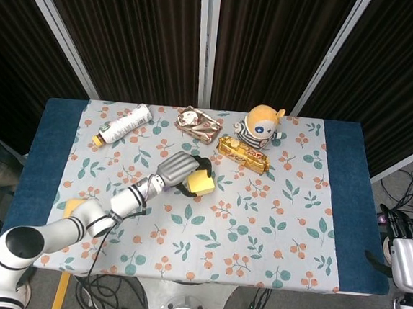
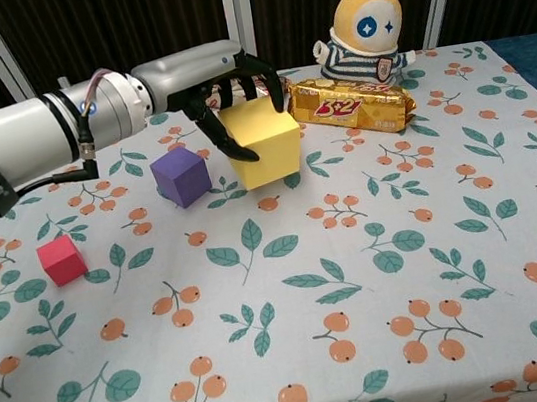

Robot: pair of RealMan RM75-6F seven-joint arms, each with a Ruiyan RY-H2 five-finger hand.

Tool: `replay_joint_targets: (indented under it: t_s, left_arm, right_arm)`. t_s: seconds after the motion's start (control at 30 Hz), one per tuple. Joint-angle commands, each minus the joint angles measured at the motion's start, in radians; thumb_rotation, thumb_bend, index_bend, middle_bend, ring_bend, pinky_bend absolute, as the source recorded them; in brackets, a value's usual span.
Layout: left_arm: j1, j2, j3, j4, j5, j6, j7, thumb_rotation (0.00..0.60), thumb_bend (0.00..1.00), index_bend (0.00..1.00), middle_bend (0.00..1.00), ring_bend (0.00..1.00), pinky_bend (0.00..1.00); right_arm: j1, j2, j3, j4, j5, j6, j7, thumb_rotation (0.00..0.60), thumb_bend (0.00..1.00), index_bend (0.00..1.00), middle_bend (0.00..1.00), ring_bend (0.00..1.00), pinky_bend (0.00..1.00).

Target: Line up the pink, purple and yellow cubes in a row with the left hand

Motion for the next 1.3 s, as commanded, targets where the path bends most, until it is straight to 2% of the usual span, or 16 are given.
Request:
replay_joint_targets:
  t_s: [0.03,0.17,0.33,0.53,0.8,0.9,1.1,1.3]
  left_arm:
    - [-0.017,-0.027,0.019,0.052,0.004,-0.018,-0.008,0.600,0.24,0.48,0.48,0.40,0.36]
    - [-0.028,-0.041,0.045,0.104,0.019,-0.026,-0.013,0.600,0.24,0.46,0.45,0.35,0.34]
    - [-0.032,-0.047,0.076,0.146,0.037,-0.022,0.003,0.600,0.23,0.39,0.35,0.25,0.30]
    - [-0.016,-0.051,0.067,0.163,0.018,0.020,0.025,0.600,0.23,0.28,0.24,0.20,0.28]
    - [0.003,-0.035,0.074,0.128,0.010,0.049,0.067,0.600,0.22,0.26,0.22,0.18,0.27]
    - [0.022,-0.013,0.073,0.092,-0.001,0.063,0.077,0.600,0.22,0.24,0.22,0.18,0.27]
    - [0.107,0.098,0.063,-0.095,-0.072,0.081,0.142,0.600,0.21,0.23,0.22,0.18,0.27]
    - [0.195,0.164,0.022,-0.256,-0.236,0.037,0.260,0.600,0.18,0.20,0.22,0.18,0.28]
  right_arm:
    - [0.000,0.000,0.001,0.000,0.001,-0.001,-0.001,0.600,0.06,0.01,0.16,0.11,0.23]
    - [0.001,0.001,0.002,-0.002,0.002,-0.002,-0.003,0.600,0.06,0.01,0.16,0.11,0.23]
    - [0.003,-0.001,0.004,-0.004,0.003,-0.006,-0.005,0.600,0.06,0.01,0.16,0.11,0.23]
    - [0.003,-0.003,0.004,-0.004,-0.001,-0.004,-0.006,0.600,0.06,0.01,0.16,0.11,0.23]
    - [0.000,-0.001,0.004,-0.007,-0.005,0.002,-0.006,0.600,0.06,0.01,0.16,0.11,0.23]
    - [-0.003,0.001,0.004,-0.009,-0.007,0.008,-0.006,0.600,0.06,0.01,0.16,0.11,0.23]
    - [0.001,0.001,0.003,-0.008,-0.015,0.003,-0.002,0.600,0.06,0.01,0.16,0.11,0.23]
    - [0.010,-0.005,0.000,-0.008,-0.038,0.001,-0.001,0.600,0.07,0.01,0.16,0.11,0.23]
